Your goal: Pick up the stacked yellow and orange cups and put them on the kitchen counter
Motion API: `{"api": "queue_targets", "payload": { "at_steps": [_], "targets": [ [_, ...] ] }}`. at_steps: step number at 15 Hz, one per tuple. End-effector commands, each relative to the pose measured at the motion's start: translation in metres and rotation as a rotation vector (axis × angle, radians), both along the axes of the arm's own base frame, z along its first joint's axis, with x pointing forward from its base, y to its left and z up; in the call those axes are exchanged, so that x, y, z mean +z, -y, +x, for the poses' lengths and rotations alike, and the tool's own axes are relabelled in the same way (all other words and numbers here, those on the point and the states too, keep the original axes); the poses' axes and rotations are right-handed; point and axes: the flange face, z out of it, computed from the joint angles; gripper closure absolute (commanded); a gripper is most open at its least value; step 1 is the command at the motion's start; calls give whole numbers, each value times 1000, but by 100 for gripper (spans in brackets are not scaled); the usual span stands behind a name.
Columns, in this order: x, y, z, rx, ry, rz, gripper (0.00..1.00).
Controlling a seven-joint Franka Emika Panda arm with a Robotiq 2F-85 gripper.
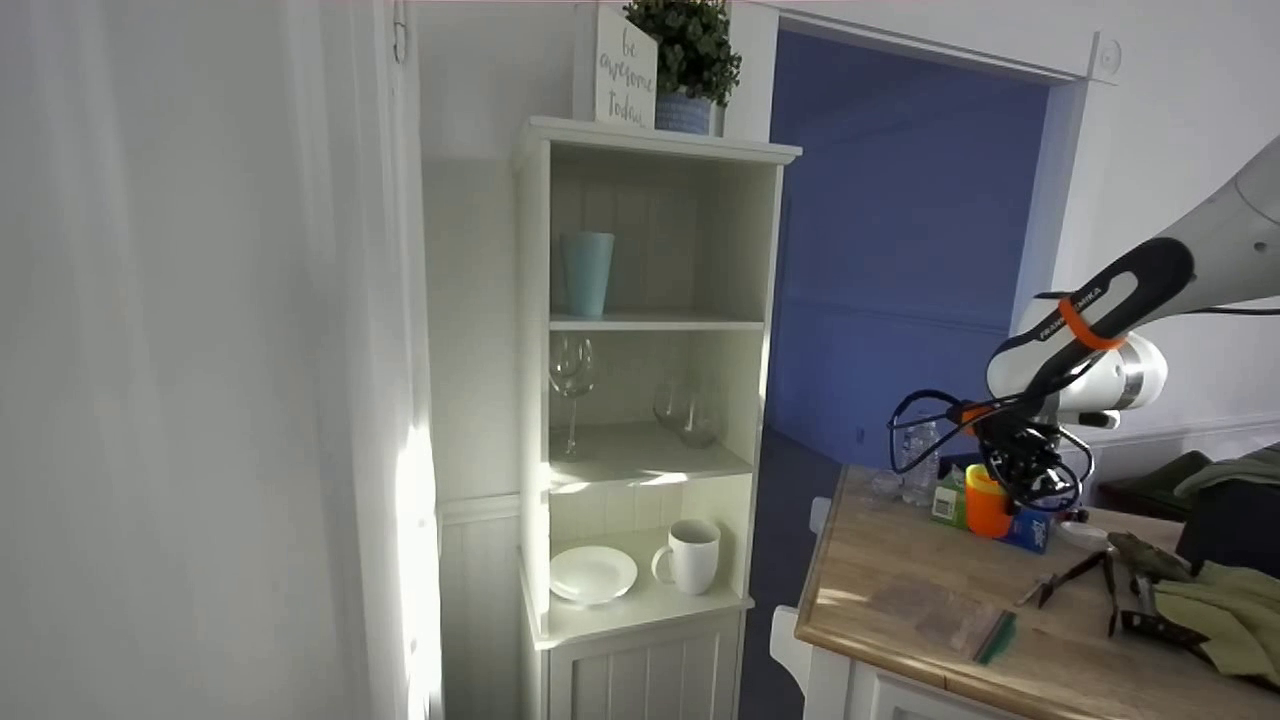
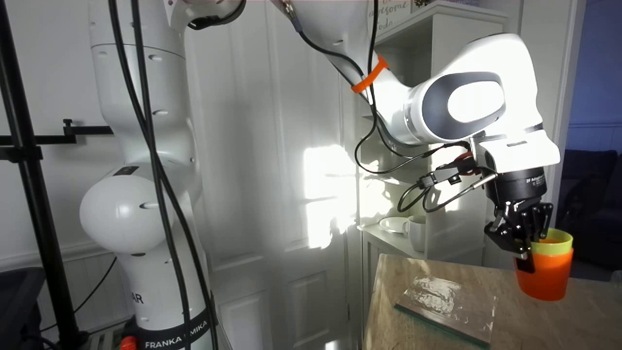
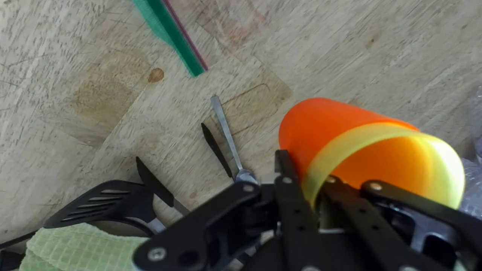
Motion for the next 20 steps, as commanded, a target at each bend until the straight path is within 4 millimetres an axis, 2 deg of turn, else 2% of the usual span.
{"api": "queue_targets", "payload": {
  "at_steps": [1, 13, 20],
  "targets": [
    [-13, 10, 2, -7, -30, 22, 98],
    [-62, 29, -10, 41, -74, 101, 98],
    [-77, 38, -10, 77, -56, 91, 98]
  ]
}}
